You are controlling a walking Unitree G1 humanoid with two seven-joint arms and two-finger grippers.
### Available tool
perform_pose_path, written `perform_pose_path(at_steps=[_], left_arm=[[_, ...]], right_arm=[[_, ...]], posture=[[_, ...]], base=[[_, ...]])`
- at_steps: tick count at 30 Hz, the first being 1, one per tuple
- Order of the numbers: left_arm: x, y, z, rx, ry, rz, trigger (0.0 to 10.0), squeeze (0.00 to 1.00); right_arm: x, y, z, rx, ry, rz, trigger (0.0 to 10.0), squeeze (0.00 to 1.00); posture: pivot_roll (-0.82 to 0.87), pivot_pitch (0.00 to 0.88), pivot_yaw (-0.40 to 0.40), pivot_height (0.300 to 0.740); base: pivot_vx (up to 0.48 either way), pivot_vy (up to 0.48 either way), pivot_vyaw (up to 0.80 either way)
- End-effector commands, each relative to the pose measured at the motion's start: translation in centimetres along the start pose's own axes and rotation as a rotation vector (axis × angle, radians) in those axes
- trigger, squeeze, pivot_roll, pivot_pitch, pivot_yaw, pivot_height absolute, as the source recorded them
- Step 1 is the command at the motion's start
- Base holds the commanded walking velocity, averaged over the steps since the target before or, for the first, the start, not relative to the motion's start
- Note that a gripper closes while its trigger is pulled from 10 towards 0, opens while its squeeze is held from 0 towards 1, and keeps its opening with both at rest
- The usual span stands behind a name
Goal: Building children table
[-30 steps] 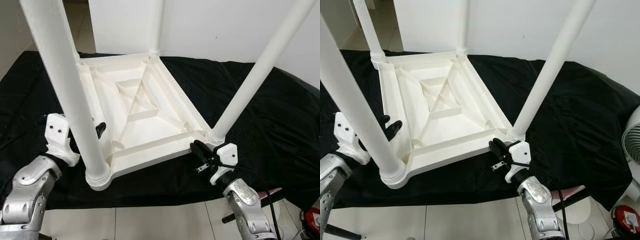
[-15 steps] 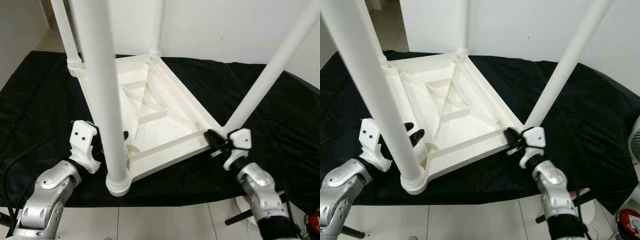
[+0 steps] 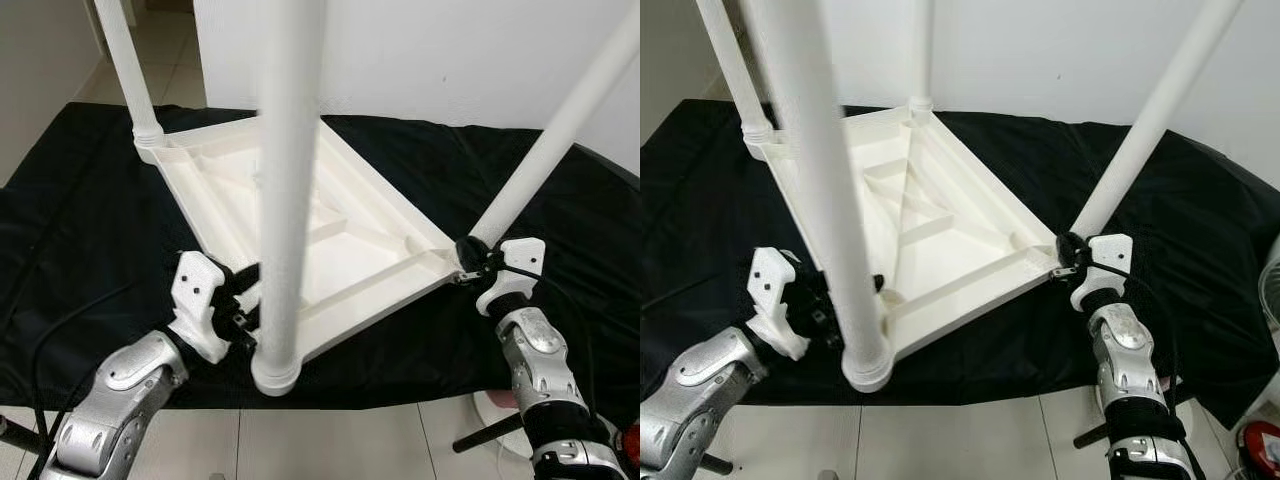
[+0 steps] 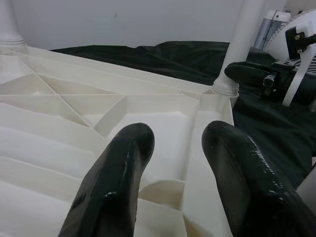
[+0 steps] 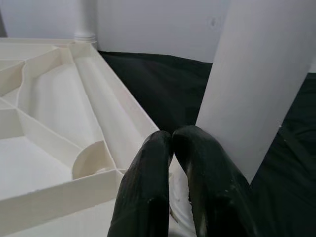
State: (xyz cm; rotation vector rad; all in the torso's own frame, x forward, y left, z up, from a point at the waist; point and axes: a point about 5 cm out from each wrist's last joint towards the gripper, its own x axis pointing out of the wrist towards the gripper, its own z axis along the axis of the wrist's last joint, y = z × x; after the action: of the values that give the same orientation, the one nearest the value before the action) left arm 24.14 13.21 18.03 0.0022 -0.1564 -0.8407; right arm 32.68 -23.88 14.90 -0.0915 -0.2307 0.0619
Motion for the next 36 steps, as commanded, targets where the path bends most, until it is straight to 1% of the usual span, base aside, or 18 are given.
perform_pose_path(at_steps=[1,5,8,10,11,12,13,18,19,20,21,22,24,25,26,30,33,36], left_arm=[[-0.1,-1.3,0.0,-0.008,0.007,-0.206,10.0,0.00],[-0.1,-1.8,0.2,-0.016,0.004,-0.220,10.0,0.00],[0.1,-1.9,0.1,-0.016,0.010,-0.214,10.0,0.00],[0.1,-1.9,0.1,-0.016,0.010,-0.214,10.0,0.00],[0.2,-1.9,0.1,-0.018,0.011,-0.214,10.0,0.00],[0.2,-1.9,0.1,-0.018,0.011,-0.214,10.0,0.00],[0.2,-1.9,0.1,-0.021,0.011,-0.215,10.0,0.00],[0.5,-1.6,-0.1,-0.012,0.027,-0.194,10.0,0.00],[0.9,-0.7,-0.4,0.008,0.051,-0.147,10.0,0.00],[0.9,-0.7,-0.4,0.008,0.051,-0.147,10.0,0.00],[1.2,0.1,-0.7,0.026,0.078,-0.104,10.0,0.00],[1.2,0.1,-0.7,0.026,0.078,-0.104,10.0,0.00],[1.6,2.5,-1.5,0.081,0.148,0.012,10.0,0.00],[1.6,4.3,-1.8,0.124,0.192,0.072,10.0,0.00],[1.6,4.3,-1.8,0.124,0.192,0.072,10.0,0.00],[1.5,5.9,-1.8,0.170,0.234,0.087,10.0,0.00],[1.6,6.0,-1.4,0.177,0.219,0.067,10.0,0.00],[2.1,5.7,-0.6,0.185,0.179,0.010,10.0,0.00]], right_arm=[[-0.3,-1.4,0.0,-0.003,-0.008,-0.084,10.0,0.00],[-0.6,-0.6,-0.6,0.024,0.000,-0.092,10.0,0.00],[-1.5,1.4,-1.6,0.044,0.016,-0.069,10.0,0.00],[-1.5,1.4,-1.6,0.044,0.016,-0.069,10.0,0.00],[-1.9,2.0,-1.9,0.045,0.020,-0.069,10.0,0.00],[-1.9,2.0,-1.9,0.045,0.020,-0.069,10.0,0.00],[-2.4,2.5,-2.3,0.046,0.030,-0.092,10.0,0.00],[-3.6,3.4,-3.3,0.042,0.065,-0.188,10.0,0.00],[-4.2,3.7,-3.7,0.047,0.074,-0.224,10.0,0.00],[-4.2,3.7,-3.7,0.047,0.074,-0.224,10.0,0.00],[-4.7,3.9,-3.8,0.051,0.076,-0.245,10.0,0.00],[-4.7,3.9,-3.8,0.051,0.076,-0.245,10.0,0.00],[-5.6,3.9,-3.8,0.063,0.074,-0.296,10.0,0.00],[-6.3,3.7,-3.6,0.051,0.072,-0.352,10.0,0.00],[-6.3,3.7,-3.6,0.051,0.072,-0.352,10.0,0.00],[-6.9,4.0,-3.9,0.084,0.094,-0.392,10.0,0.00],[-6.8,4.3,-3.9,0.093,0.100,-0.392,10.0,0.00],[-5.6,4.9,-4.0,0.132,0.117,-0.383,10.0,0.00]], posture=[[0.10,0.090,-0.048,0.740],[0.10,0.098,-0.048,0.740],[0.10,0.100,-0.050,0.740],[0.10,0.100,-0.050,0.740],[0.10,0.103,-0.051,0.740],[0.10,0.103,-0.051,0.740],[0.10,0.105,-0.049,0.740],[0.09,0.107,-0.048,0.740],[0.09,0.109,-0.046,0.740],[0.09,0.109,-0.046,0.740],[0.09,0.109,-0.046,0.740],[0.09,0.109,-0.046,0.740],[0.08,0.110,-0.041,0.740],[0.08,0.110,-0.036,0.740],[0.08,0.110,-0.036,0.740],[0.07,0.109,-0.028,0.740],[0.06,0.109,-0.023,0.740],[0.06,0.105,-0.012,0.740]], base=[[0.000,0.000,0.00],[0.000,0.000,0.00],[0.000,0.000,0.00],[0.000,0.000,0.00],[0.000,0.000,0.00],[0.000,0.000,0.00],[0.000,0.000,0.00],[0.000,0.000,0.00],[0.000,0.000,0.00],[0.000,0.000,0.00],[0.000,0.000,0.00],[0.000,0.000,0.00],[0.000,0.000,0.00],[0.000,0.000,0.00],[0.000,0.000,0.00],[0.000,0.000,0.00],[0.000,0.000,0.00],[0.000,0.000,0.00]])
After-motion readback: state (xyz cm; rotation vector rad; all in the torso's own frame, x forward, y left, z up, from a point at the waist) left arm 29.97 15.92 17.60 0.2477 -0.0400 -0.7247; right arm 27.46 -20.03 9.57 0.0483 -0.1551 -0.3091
